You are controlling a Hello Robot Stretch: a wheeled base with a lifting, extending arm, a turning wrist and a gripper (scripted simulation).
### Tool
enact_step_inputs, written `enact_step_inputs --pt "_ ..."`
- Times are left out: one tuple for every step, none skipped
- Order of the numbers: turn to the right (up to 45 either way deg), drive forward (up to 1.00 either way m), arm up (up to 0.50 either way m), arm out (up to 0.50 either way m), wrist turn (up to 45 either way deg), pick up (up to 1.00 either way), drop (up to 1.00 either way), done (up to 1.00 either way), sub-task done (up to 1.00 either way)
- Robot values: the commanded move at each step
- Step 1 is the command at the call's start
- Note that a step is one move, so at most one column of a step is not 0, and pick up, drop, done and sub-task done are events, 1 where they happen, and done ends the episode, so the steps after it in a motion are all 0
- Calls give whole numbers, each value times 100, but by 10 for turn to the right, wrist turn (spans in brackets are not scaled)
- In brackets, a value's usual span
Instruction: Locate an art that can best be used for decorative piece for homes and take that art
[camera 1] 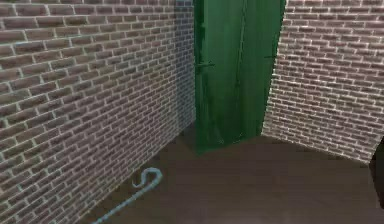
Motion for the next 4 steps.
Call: enact_step_inputs --pt "-450 0 0 0 0 0 0 0 0" --pt "-300 0 0 0 0 0 0 0 0" --pt "0 25 0 0 0 0 0 0 0" --pt "-450 0 0 0 0 0 0 0 0"
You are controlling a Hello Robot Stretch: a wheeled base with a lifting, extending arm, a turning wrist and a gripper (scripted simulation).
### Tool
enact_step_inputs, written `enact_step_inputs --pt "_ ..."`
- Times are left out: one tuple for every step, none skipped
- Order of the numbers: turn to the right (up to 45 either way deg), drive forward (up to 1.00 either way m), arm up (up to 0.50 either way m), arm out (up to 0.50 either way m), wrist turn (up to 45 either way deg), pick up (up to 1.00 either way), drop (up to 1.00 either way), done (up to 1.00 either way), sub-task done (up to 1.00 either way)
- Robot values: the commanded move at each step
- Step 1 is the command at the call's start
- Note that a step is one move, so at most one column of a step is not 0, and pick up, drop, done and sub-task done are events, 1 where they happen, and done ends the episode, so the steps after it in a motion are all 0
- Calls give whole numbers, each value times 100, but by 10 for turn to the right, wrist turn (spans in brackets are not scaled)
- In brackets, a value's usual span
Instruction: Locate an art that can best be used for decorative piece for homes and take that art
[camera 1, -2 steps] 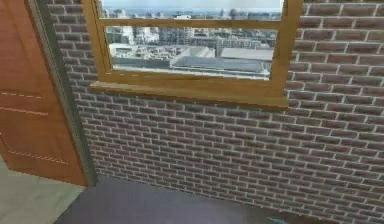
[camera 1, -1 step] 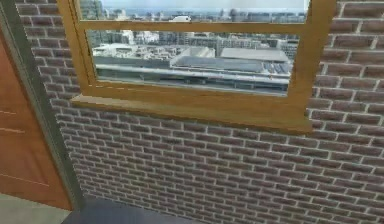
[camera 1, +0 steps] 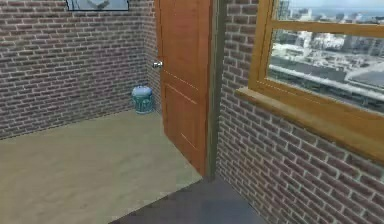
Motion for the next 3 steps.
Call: enact_step_inputs --pt "-420 0 0 0 0 0 0 0 0" --pt "0 100 0 0 0 0 0 0 0" --pt "-30 0 0 0 0 0 0 0 0"
